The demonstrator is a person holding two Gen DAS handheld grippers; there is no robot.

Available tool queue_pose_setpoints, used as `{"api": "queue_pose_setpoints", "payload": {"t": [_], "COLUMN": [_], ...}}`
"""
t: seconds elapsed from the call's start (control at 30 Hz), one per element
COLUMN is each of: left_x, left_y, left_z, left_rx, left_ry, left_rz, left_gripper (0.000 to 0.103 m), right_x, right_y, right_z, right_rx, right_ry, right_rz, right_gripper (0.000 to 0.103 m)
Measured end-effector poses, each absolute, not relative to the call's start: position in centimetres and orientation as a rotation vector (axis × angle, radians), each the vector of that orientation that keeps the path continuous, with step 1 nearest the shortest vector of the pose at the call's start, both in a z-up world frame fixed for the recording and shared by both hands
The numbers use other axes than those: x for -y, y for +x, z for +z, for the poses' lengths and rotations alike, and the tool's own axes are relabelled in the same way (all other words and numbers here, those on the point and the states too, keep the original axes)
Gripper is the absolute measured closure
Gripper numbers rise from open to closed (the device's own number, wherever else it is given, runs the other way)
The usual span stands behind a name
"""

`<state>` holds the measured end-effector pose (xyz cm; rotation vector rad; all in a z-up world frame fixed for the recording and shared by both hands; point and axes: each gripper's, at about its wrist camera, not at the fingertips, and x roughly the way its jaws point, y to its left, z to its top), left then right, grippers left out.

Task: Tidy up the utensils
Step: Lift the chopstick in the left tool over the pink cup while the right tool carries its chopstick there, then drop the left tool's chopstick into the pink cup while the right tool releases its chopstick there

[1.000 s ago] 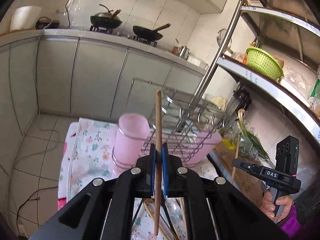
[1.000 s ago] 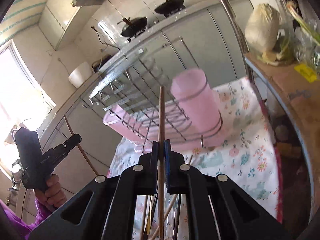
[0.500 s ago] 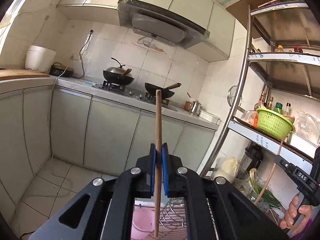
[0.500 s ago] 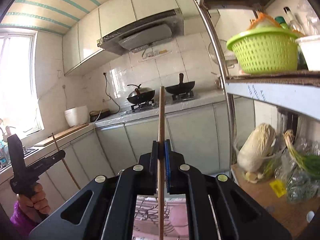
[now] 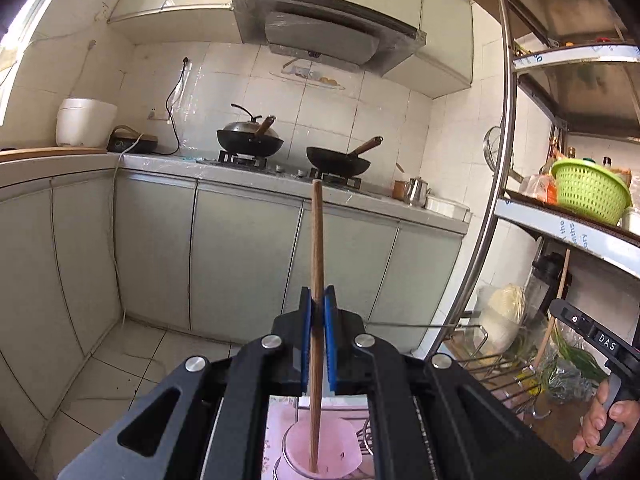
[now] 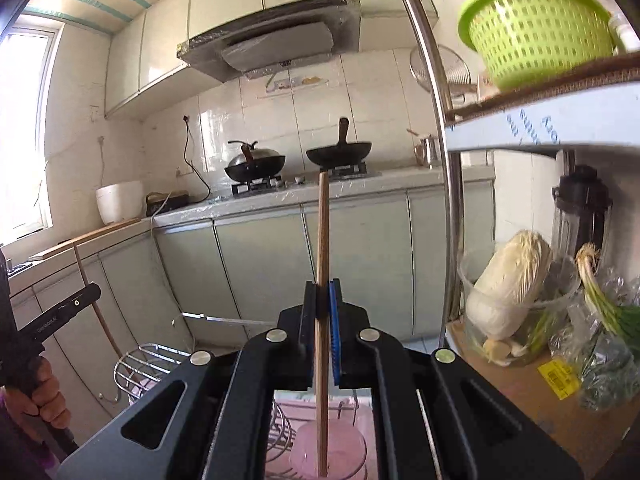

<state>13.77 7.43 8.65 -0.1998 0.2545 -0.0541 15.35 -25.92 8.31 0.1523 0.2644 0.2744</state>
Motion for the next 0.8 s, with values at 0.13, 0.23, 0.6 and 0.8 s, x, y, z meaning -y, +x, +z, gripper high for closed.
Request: {"api": "queue_pose_setpoints", "payload": {"t": [0.13, 0.23, 0.6, 0.8], "left_x": [-6.4, -5.9, -4.6, -4.7], "left_y": [14.2, 14.5, 15.2, 15.0], "left_z": [6.3, 4.9, 3.8, 3.9], "left_rx": [-0.323, -0.368, -0.423, -0.438], "left_ry": [-0.172, -0.168, -0.142, -0.149], "left_rz": [-0.044, -0.029, 0.021, 0.028], "left_gripper": [0.098, 0.098, 0.097, 0.095], "right_x": [26.0, 25.8, 24.9, 23.9], "right_y": [15.7, 15.8, 15.7, 16.1], "right_z": [5.5, 4.0, 3.2, 3.3], "right_rx": [-0.366, -0.418, -0.484, -0.529], "right_ry": [0.164, 0.157, 0.129, 0.099], "right_rz": [0.276, 0.272, 0.241, 0.243], "right_gripper": [0.096, 0.096, 0.096, 0.096]}}
